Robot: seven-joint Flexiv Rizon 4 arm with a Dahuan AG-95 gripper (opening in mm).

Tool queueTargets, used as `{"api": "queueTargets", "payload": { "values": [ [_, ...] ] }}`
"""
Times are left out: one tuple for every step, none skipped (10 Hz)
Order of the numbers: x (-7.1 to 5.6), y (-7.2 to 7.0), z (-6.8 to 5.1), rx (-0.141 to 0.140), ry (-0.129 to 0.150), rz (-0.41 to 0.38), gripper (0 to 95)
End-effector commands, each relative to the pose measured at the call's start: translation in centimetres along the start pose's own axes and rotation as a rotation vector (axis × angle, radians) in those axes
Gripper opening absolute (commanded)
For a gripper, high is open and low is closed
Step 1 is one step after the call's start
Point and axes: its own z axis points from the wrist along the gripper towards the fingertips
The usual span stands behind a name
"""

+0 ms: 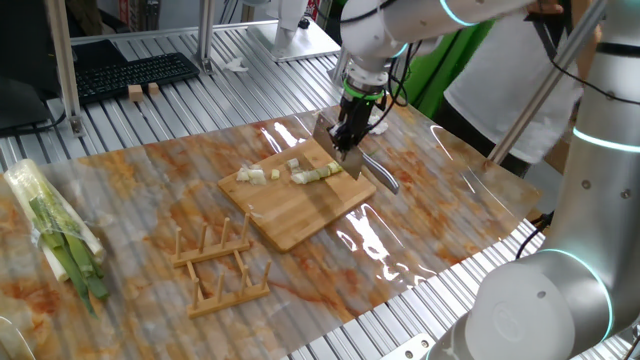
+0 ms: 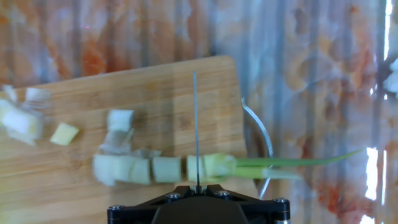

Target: Chop the scallions

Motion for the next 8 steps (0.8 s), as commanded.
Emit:
{"api": "queueTargets", "payload": {
  "values": [
    [-0.1, 0.8, -0.3, -0.001, 0.004, 0.020, 0.0],
    [-0.1, 1.1, -0.5, -0.002, 0.007, 0.032, 0.0],
    [-0.3, 2.3, -0.7, -0.002, 0.014, 0.057, 0.0],
    [-0.4, 3.2, -1.0, 0.000, 0.023, 0.076, 0.0],
    [-0.4, 4.0, -1.1, -0.006, 0.025, 0.095, 0.0],
    [-0.3, 5.0, -1.3, -0.008, 0.025, 0.106, 0.0],
    [-0.3, 5.5, -1.2, -0.008, 0.025, 0.111, 0.0],
    [0.0, 5.8, -1.2, 0.007, 0.018, 0.104, 0.0]
  ]
}}
